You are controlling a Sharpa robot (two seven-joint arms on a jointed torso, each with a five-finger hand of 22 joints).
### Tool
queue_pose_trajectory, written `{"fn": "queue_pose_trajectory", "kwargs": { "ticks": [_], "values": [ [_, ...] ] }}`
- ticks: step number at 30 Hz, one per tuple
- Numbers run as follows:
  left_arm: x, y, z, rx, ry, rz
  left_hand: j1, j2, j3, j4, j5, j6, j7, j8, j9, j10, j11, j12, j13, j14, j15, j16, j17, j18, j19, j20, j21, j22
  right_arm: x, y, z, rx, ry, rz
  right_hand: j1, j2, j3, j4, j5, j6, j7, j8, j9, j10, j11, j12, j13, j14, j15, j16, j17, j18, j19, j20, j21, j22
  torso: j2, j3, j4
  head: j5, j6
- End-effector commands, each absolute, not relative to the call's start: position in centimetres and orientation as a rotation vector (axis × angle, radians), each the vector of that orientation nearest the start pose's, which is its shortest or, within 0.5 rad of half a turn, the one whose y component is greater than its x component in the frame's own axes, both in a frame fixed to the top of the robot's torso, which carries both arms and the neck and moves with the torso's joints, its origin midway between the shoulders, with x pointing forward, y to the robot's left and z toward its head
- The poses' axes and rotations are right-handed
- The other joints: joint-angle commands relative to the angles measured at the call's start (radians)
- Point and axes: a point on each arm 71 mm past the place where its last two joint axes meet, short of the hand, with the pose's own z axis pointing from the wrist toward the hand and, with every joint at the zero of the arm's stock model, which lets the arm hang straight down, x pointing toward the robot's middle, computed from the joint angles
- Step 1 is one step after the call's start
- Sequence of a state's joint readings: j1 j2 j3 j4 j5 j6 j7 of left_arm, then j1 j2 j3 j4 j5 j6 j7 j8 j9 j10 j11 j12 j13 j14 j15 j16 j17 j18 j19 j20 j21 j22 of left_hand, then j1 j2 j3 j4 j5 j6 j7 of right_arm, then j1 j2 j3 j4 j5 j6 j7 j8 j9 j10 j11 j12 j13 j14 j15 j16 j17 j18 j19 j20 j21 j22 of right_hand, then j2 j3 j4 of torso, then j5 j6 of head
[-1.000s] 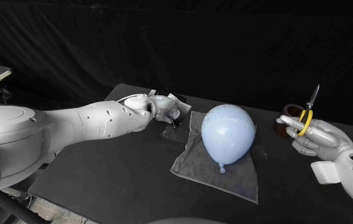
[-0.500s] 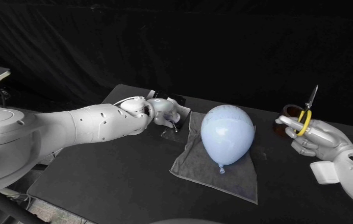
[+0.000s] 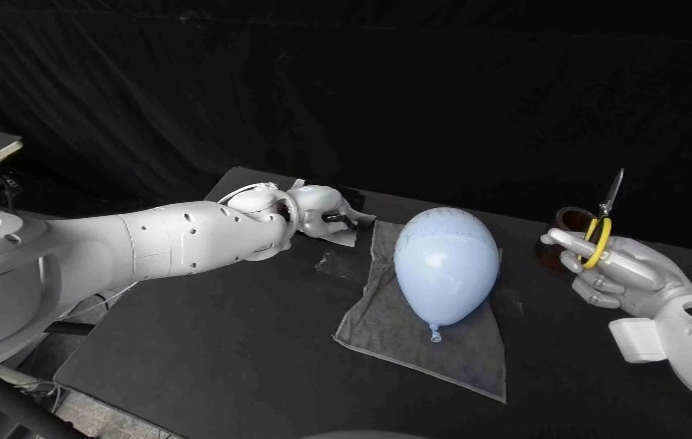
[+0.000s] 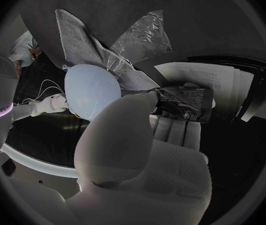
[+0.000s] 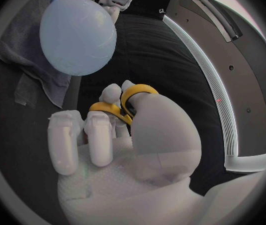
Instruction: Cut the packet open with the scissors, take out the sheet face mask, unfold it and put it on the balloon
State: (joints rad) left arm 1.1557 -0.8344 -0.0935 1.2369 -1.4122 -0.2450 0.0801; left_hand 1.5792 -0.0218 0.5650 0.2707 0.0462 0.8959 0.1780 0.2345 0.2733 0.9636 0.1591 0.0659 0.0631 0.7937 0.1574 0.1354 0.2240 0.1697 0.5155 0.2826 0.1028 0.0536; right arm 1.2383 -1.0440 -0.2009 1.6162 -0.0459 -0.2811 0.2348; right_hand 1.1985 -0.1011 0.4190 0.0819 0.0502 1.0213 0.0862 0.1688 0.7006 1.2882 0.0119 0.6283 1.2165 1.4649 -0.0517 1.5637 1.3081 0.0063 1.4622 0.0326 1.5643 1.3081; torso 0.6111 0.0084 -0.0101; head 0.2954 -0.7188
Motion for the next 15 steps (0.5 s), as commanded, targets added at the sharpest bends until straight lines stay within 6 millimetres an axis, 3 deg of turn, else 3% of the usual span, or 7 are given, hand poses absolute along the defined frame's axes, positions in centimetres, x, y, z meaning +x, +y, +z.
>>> {"fn": "queue_pose_trajectory", "kwargs": {
  "ticks": [1,8,11,15],
  "values": [
    [51.0,27.6,-23.7,0.121,1.756,-0.599,-0.014,-0.022,0.05,-0.007,0.002,0.009,0.0,0.01,0.007,0.01,0.003,-0.003,-0.001,0.015,0.001,-0.006,-0.004,0.015,0.013,0.001,0.006,0.001,44.8,-27.9,-22.0,1.198,1.667,1.305,-0.003,0.006,-0.004,0.001,-0.002,-0.003,0.012,-0.004,-0.001,0.283,0.007,0.942,0.354,0.102,0.007,0.003,0.255,-0.006,0.109,0.002,0.007,0.263,0.003,-0.0004,-0.0004,-0.001,0.003],
    [51.2,27.3,-22.4,0.026,1.673,-0.703,-0.048,-0.041,0.105,-0.021,0.002,0.015,0.003,0.024,0.016,0.032,0.022,-0.002,0.0,0.037,0.016,-0.007,-0.008,0.008,0.055,0.01,0.014,0.005,44.9,-27.9,-22.0,1.197,1.664,1.3,-0.003,0.006,-0.005,0.002,-0.002,-0.003,0.012,-0.005,-0.002,0.283,0.007,0.942,0.354,0.103,0.007,0.003,0.255,-0.006,0.109,0.003,0.007,0.263,0.002,-0.0005,-0.0001,-0.01,0.009],
    [51.6,27.3,-21.0,-0.097,1.617,-0.794,-0.069,-0.052,0.133,-0.038,0.002,0.014,0.015,0.032,0.023,0.042,0.027,-0.003,0.0,0.043,0.016,-0.013,-0.012,-0.014,0.177,0.012,0.046,0.016,45.0,-28.1,-22.0,1.195,1.657,1.294,-0.002,0.006,-0.004,0.001,-0.002,-0.003,0.012,-0.005,-0.002,0.283,0.007,0.942,0.354,0.102,0.007,0.003,0.254,-0.006,0.109,0.003,0.007,0.263,0.001,-0.0005,-0.0001,-0.013,0.012],
    [52.4,27.4,-18.5,-0.309,1.525,-0.93,-0.078,-0.056,0.147,-0.052,0.002,0.008,0.028,0.035,0.027,0.038,0.025,-0.004,-0.001,0.044,0.016,-0.018,-0.015,-0.026,0.23,0.011,0.057,0.018,45.2,-28.5,-22.0,1.193,1.641,1.281,0.008,0.006,-0.002,-0.008,-0.002,-0.005,0.012,-0.012,-0.006,0.283,0.007,0.942,0.354,0.102,0.007,0.003,0.253,-0.006,0.109,0.004,0.007,0.263,0.0,-0.0005,0.0006,-0.026,0.025]
  ]
}}
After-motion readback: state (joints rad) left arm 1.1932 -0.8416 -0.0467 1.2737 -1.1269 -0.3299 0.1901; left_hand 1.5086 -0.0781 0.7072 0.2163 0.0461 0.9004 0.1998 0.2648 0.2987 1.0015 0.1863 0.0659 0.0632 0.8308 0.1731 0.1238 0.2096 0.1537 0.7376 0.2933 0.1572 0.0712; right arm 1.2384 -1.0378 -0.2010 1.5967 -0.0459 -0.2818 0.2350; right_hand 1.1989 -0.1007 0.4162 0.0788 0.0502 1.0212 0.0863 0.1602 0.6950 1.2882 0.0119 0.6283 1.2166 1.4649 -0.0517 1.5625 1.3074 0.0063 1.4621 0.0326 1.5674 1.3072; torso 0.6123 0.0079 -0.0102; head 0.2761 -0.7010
